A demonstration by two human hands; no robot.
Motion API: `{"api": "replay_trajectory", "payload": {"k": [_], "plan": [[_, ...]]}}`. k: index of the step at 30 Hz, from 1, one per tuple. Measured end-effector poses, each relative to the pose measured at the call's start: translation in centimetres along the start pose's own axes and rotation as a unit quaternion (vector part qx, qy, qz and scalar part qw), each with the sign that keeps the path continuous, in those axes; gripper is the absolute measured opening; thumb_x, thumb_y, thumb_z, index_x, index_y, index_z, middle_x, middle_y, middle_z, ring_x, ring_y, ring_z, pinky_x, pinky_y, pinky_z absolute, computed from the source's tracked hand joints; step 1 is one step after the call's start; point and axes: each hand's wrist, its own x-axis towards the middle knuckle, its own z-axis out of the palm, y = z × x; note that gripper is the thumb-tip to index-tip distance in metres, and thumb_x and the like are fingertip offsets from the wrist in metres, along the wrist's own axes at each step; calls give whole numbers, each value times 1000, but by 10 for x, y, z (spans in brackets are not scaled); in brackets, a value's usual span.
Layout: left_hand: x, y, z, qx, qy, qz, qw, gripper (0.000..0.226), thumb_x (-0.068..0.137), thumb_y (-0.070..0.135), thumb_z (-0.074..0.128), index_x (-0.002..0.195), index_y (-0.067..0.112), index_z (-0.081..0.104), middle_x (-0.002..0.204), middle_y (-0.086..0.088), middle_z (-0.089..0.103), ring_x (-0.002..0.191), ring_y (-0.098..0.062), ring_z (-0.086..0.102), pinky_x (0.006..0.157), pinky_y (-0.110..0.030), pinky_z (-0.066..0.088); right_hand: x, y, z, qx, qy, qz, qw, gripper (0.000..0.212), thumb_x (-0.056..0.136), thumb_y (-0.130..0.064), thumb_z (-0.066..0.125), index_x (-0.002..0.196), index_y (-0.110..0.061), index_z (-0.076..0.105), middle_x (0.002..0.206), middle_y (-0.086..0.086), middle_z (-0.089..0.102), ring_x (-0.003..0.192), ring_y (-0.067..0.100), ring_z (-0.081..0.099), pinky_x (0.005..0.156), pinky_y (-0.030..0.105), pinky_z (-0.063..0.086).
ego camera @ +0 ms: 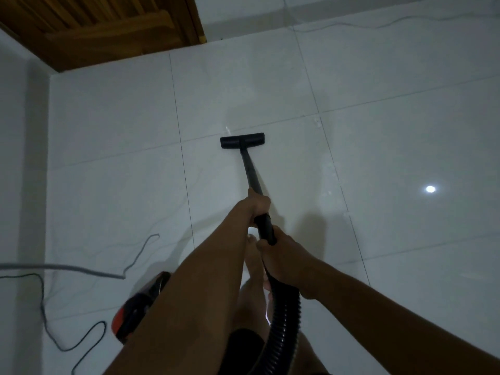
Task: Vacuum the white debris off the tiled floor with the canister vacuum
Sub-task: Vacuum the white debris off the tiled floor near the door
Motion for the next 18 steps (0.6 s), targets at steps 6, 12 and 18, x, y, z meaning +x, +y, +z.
{"api": "replay_trajectory", "payload": {"k": [6,12,18], "plan": [[0,-40,16,-8,0,4,1000,77,100,10,40,157,26,-10,134,-19,48,77,-24,53,58,-35,51,-17,36,16,-23,18,6,1000,48,106,-23,46,152,-25,33,82,7,56,41,8,55,38,18,45],[-22,-58,19,-3,4,16,1000,69,101,15,41,157,19,2,125,-18,50,81,-26,55,53,-34,48,-45,51,33,-16,43,-17,999,33,106,-24,46,139,-20,47,77,6,56,34,1,52,35,15,42],[-47,-101,30,5,10,21,1000,62,100,15,43,155,13,12,135,-21,47,85,-28,55,51,-34,47,-77,83,61,-57,70,-41,995,29,106,-22,46,134,-14,49,76,5,56,31,0,52,34,13,39]]}}
